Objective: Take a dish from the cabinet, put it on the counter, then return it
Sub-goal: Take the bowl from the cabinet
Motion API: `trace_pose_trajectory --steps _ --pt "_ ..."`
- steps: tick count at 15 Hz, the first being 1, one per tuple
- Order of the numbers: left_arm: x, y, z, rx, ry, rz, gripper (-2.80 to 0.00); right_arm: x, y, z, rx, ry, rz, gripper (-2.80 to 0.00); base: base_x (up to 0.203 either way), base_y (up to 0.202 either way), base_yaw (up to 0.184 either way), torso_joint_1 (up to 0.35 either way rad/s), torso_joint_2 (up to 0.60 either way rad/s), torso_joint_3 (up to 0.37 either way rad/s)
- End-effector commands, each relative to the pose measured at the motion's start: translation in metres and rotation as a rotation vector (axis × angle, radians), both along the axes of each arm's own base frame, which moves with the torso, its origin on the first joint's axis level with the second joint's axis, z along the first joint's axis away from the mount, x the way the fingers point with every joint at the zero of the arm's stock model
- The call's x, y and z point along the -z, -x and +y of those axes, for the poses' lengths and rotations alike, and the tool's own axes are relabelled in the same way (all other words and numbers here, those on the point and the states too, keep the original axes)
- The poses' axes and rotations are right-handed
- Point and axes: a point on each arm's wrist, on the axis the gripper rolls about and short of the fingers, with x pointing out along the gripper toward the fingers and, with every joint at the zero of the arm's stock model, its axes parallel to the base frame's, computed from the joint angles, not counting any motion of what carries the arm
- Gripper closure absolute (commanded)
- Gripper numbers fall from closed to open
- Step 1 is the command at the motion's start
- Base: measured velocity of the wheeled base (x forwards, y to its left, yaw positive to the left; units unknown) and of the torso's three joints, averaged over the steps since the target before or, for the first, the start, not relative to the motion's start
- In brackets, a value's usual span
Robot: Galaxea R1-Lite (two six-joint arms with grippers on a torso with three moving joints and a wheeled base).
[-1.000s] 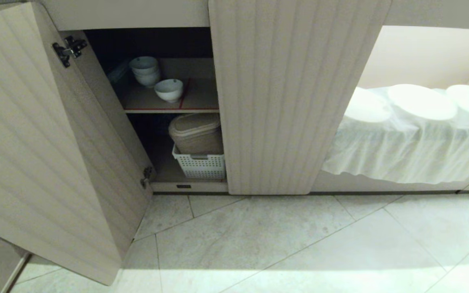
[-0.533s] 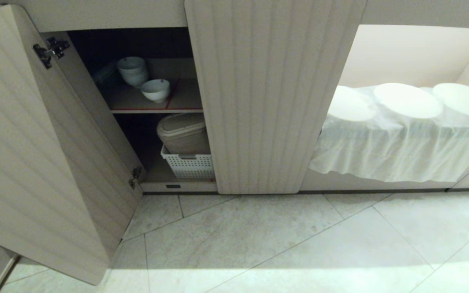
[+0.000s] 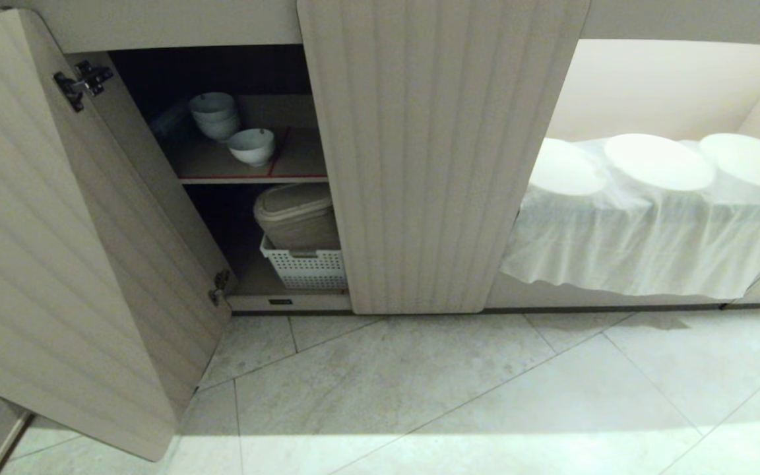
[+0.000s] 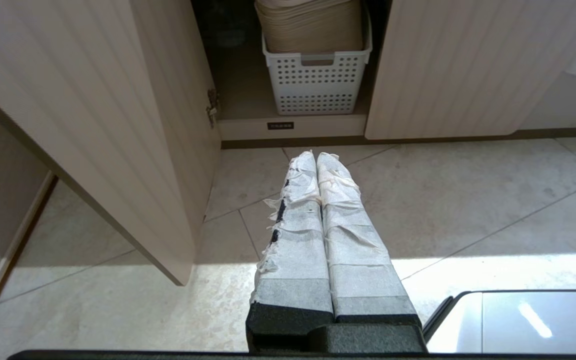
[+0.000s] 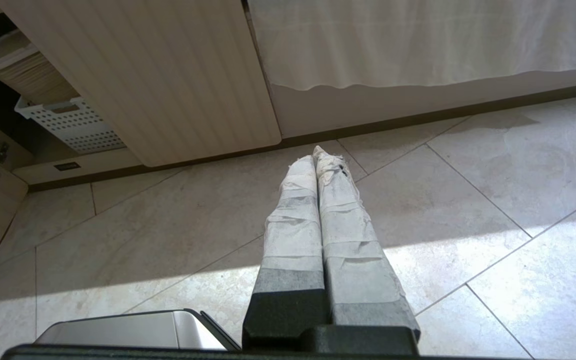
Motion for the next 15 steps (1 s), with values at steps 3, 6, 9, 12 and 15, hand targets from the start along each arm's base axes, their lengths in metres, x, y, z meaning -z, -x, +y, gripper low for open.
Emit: trace_pose_trajectory --steps 3,6,9,12,15 --pt "0.0 0.0 0.0 0.001 -0.001 0.0 0.0 0.0 0.0 0.0 0.0 -0.001 -0.001 0.0 0.0 0.0 0.0 0.0 0.0 0.0" --pt "0.0 0.0 0.0 0.001 0.001 0.0 0.0 0.0 0.0 0.0 0.0 -0.001 -0.001 0.0 0.0 0.0 0.0 0.0 0.0 0.0" --pt "0.0001 0.0 0.0 0.001 -0.001 0.001 0.0 0.0 0.0 0.0 0.0 -0.001 -0.001 0.0 0.0 0.0 0.0 0.0 0.0 0.0" --pt "0.0001 0.0 0.0 0.001 -0.001 0.001 0.0 0.0 0.0 0.0 0.0 -0.001 -0.001 0.0 0.0 0.0 0.0 0.0 0.0 0.0" --pt "0.0001 0.0 0.0 0.001 0.0 0.001 0.0 0.0 0.0 0.0 0.0 -0.001 -0.001 0.0 0.0 0.0 0.0 0.0 0.0 0.0"
